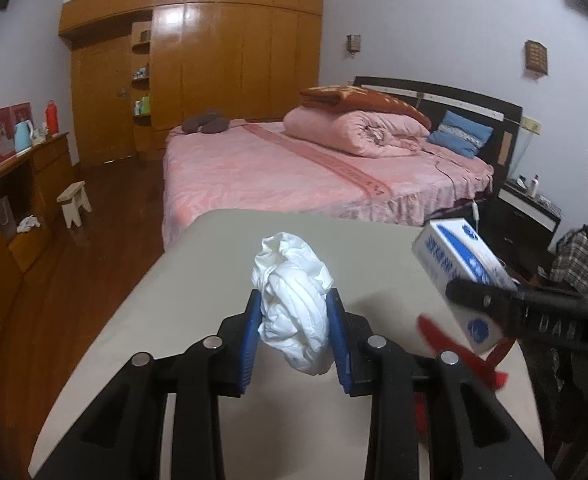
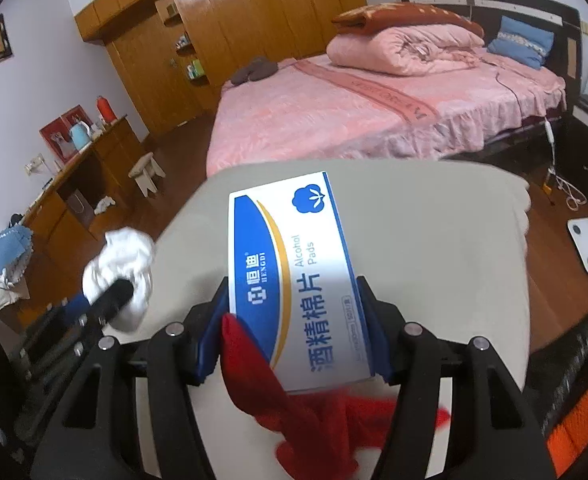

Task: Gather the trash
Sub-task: 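Grasp the blue-and-white alcohol pad box with the right gripper together with the glove, then carry the box and glove toward the black bin with the right gripper while the left holds the tissue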

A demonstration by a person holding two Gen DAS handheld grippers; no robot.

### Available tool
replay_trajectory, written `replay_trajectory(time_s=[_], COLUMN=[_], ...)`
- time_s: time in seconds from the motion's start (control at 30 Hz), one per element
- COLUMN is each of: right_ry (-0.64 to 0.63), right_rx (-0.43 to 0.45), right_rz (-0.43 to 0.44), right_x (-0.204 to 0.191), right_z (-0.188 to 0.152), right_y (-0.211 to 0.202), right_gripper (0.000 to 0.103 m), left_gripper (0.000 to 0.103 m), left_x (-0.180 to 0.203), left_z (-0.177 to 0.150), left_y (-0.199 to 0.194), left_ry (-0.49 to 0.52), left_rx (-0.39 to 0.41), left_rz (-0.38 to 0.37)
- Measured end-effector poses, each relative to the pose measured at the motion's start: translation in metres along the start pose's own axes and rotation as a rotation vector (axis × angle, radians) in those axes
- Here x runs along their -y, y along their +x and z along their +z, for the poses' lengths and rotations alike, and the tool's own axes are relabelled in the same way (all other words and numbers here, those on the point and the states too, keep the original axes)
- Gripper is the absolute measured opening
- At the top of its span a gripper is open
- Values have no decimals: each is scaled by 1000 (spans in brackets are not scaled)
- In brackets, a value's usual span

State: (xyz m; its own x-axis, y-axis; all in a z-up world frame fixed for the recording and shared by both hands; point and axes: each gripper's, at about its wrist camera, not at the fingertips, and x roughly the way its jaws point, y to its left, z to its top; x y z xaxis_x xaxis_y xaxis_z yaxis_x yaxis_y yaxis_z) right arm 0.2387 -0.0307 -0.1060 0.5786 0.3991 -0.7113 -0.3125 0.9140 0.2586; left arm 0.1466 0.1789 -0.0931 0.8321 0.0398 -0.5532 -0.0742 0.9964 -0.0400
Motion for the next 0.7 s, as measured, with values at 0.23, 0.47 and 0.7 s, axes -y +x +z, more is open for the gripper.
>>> replay_trajectory(time_s=[0.23,0.47,0.7], right_ry=[-3,24,78], right_rx=[-75,-130,-81], right_rz=[-41,-21,-16], right_x=[20,34,49], right_z=[-58,-87,-81], right_y=[1,-4,-28], right_gripper=[58,68,81], left_gripper=[32,32,32], left_x=[22,33,37], left_z=[-27,-45,-46], left_y=[3,3,-2], left_ry=[16,29,35], left_rx=[-70,-114,-104], left_rz=[-36,-49,-54])
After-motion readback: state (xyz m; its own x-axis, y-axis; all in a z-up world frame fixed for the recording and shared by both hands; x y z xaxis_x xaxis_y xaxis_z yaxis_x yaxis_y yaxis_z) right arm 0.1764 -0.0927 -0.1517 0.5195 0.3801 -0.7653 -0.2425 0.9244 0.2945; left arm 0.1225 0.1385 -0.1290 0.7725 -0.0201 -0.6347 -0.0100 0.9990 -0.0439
